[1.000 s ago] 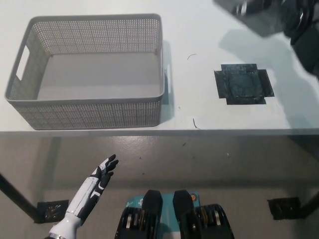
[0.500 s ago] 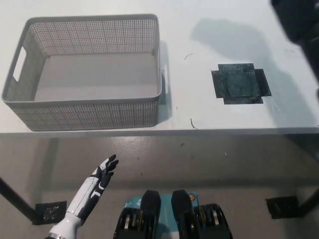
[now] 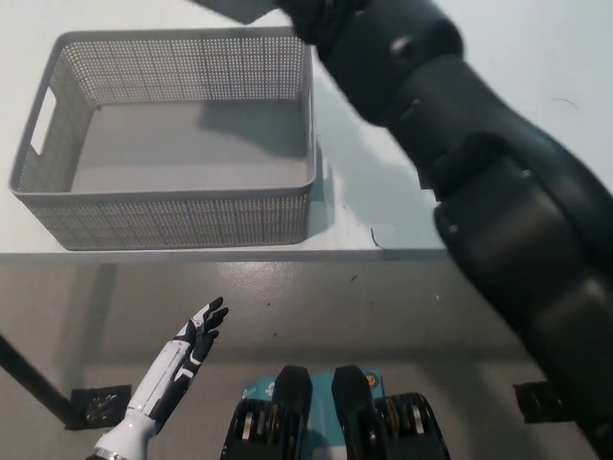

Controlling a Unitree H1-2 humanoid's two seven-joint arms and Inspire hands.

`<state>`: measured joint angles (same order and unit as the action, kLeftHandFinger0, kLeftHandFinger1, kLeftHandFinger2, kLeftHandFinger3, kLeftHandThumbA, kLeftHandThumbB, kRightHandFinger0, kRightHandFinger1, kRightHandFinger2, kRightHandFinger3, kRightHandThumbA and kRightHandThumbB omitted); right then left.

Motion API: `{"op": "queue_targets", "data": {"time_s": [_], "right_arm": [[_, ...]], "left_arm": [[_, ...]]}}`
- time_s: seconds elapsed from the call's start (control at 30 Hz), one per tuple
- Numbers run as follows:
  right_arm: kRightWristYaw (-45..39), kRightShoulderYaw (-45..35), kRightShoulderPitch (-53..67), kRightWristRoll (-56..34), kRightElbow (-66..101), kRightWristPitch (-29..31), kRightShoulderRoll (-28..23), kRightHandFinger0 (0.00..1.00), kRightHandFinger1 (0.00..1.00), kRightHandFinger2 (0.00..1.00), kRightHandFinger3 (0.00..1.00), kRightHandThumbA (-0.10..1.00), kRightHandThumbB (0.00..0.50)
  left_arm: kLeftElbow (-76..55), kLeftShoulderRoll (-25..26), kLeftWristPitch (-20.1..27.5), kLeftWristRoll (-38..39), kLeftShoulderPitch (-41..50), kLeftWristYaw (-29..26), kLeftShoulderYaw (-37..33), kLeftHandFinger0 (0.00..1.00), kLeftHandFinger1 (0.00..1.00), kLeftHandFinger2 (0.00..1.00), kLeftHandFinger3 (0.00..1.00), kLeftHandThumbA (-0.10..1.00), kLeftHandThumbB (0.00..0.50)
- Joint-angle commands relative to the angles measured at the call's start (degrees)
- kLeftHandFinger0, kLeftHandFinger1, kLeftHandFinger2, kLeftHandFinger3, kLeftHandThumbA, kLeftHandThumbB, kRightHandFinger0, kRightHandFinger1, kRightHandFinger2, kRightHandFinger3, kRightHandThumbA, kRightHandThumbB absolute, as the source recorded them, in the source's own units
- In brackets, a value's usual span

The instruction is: Use the right hand to pick up a small rectangular container and put it into a bigger container on the left side

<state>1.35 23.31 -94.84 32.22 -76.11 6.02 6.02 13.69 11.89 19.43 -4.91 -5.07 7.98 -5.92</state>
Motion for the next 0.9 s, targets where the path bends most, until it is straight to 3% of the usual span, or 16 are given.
{"op": "queue_targets", "data": {"time_s": [0.0,0.13,0.17,0.23,0.3,0.33,0.37,0.4,0.47,0.5,0.63,0.7,0.73,0.8,0.83,0.87], "right_arm": [[2.39,0.37,-5.17,-0.48,-1.79,-1.18,1.89,0.0,0.39,0.75,0.71,-0.1,0.252],[2.49,0.56,-3.86,-0.65,-3.78,-1.18,3.3,0.01,0.42,0.78,0.74,-0.1,0.243],[1.75,0.9,-3.09,-0.43,-4.46,-1.71,3.72,0.0,0.38,0.71,0.63,-0.1,0.256],[2.07,1.57,-1.41,0.05,-5.29,-2.17,4.33,0.0,0.35,0.68,0.59,-0.1,0.262],[1.91,2.81,0.23,0.96,-5.96,-3.11,4.91,0.13,0.62,0.73,0.59,-0.1,0.26],[1.7,3.37,1.01,1.23,-6.24,-3.67,5.14,0.08,0.48,0.59,0.58,-0.1,0.248],[1.61,3.88,1.87,1.38,-6.52,-4.13,5.43,0.03,0.38,0.6,0.66,-0.1,0.247],[1.61,4.15,2.09,1.3,-6.6,-4.28,5.47,0.0,0.33,0.6,0.61,-0.1,0.245],[1.5,5.07,2.66,1.56,-6.77,-4.71,5.64,0.11,0.35,0.58,0.68,-0.1,0.254],[1.77,5.56,3.2,1.76,-6.86,-4.29,5.8,0.0,0.21,0.43,0.51,-0.1,0.24],[1.75,6.44,3.78,1.7,-6.96,-4.44,6.4,0.0,0.18,0.39,0.38,-0.1,0.241],[1.93,6.4,4.12,1.33,-6.92,-3.94,6.63,0.07,0.23,0.39,0.38,-0.1,0.247],[1.48,6.74,4.39,1.51,-6.98,-4.37,7.07,0.05,0.18,0.32,0.61,-0.1,0.245],[1.53,6.99,4.76,1.58,-7.01,-4.3,7.51,0.0,0.11,0.25,0.6,-0.1,0.265],[0.84,7.08,4.76,1.53,-7.03,-4.61,7.72,0.0,0.1,0.26,0.51,0.08,0.257],[-0.04,7.16,4.72,1.47,-7.06,-4.93,7.89,0.0,0.1,0.25,0.52,0.18,0.273]], "left_arm": [[-1.7,1.05,0.75,0.82,-1.18,1.31,0.19,1.0,1.0,1.0,1.0,1.0,0.298],[-1.66,1.22,0.59,0.22,-1.56,1.35,0.09,1.0,1.0,1.0,1.0,1.0,0.302],[-1.67,1.19,0.66,0.12,-1.51,1.44,-0.03,1.0,1.0,1.0,1.0,1.0,0.305],[-1.93,1.07,0.34,0.17,-1.52,1.69,-0.17,1.0,1.0,1.0,1.0,1.0,0.31],[-2.36,1.03,-0.17,0.57,-1.41,2.01,-0.19,1.0,1.0,1.0,1.0,1.0,0.314],[-2.45,1.11,-0.08,0.17,-1.53,1.95,-0.24,1.0,1.0,1.0,1.0,1.0,0.314],[-2.35,1.16,0.25,-0.07,-1.64,1.87,-0.23,1.0,1.0,1.0,1.0,1.0,0.312],[-2.32,1.14,0.33,-0.13,-1.73,1.88,-0.21,1.0,1.0,1.0,1.0,1.0,0.311],[-2.46,1.04,0.02,-0.17,-2.03,1.84,-0.1,1.0,1.0,1.0,1.0,1.0,0.313],[-2.56,1.1,-0.22,-0.37,-2.33,1.88,-0.13,1.0,1.0,1.0,1.0,1.0,0.315],[-2.61,1.26,-0.54,-0.55,-3.05,2.25,-0.31,1.0,1.0,1.0,1.0,1.0,0.319],[-1.99,1.27,0.04,-0.49,-3.5,2.41,-0.47,1.0,1.0,1.0,1.0,1.0,0.315],[-1.96,1.3,0.11,-0.43,-3.59,2.52,-0.56,1.0,1.0,1.0,1.0,1.0,0.312],[-2.12,1.28,0.07,-0.32,-3.6,2.56,-0.57,1.0,1.0,1.0,1.0,1.0,0.315],[-2.15,1.41,-0.06,-0.15,-3.64,2.76,-0.55,1.0,1.0,1.0,1.0,1.0,0.318],[-2.24,1.48,-0.19,-0.1,-3.65,2.9,-0.53,1.0,1.0,1.0,1.0,1.0,0.319]]}}
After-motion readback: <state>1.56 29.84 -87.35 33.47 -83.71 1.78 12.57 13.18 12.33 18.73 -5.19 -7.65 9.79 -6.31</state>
